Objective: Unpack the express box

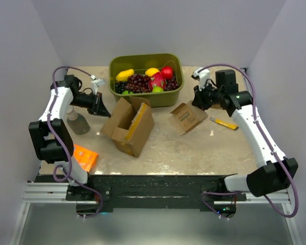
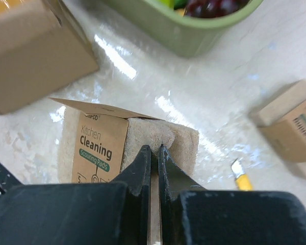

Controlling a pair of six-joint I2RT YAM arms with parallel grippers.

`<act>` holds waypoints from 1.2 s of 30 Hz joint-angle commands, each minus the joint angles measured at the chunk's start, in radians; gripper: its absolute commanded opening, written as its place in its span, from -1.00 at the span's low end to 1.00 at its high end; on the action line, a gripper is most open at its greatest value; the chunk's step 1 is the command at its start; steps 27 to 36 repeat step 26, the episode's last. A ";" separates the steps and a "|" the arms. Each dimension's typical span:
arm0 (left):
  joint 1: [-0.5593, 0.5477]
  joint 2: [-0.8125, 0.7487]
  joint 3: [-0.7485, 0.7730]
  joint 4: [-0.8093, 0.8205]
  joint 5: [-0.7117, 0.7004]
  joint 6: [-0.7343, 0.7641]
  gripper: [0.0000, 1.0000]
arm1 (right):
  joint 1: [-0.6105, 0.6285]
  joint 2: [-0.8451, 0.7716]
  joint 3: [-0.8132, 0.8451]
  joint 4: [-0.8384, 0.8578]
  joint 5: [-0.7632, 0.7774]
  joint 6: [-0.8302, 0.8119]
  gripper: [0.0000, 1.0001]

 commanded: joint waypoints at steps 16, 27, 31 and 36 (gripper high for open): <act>0.008 -0.154 0.222 0.479 -0.067 -0.296 0.99 | 0.001 0.031 0.086 0.199 0.410 0.266 0.98; 0.006 -0.338 0.072 0.886 -0.259 -0.502 0.99 | 0.003 0.022 0.212 0.208 0.525 0.289 0.98; 0.006 -0.338 0.072 0.886 -0.259 -0.502 0.99 | 0.003 0.022 0.212 0.208 0.525 0.289 0.98; 0.006 -0.338 0.072 0.886 -0.259 -0.502 0.99 | 0.003 0.022 0.212 0.208 0.525 0.289 0.98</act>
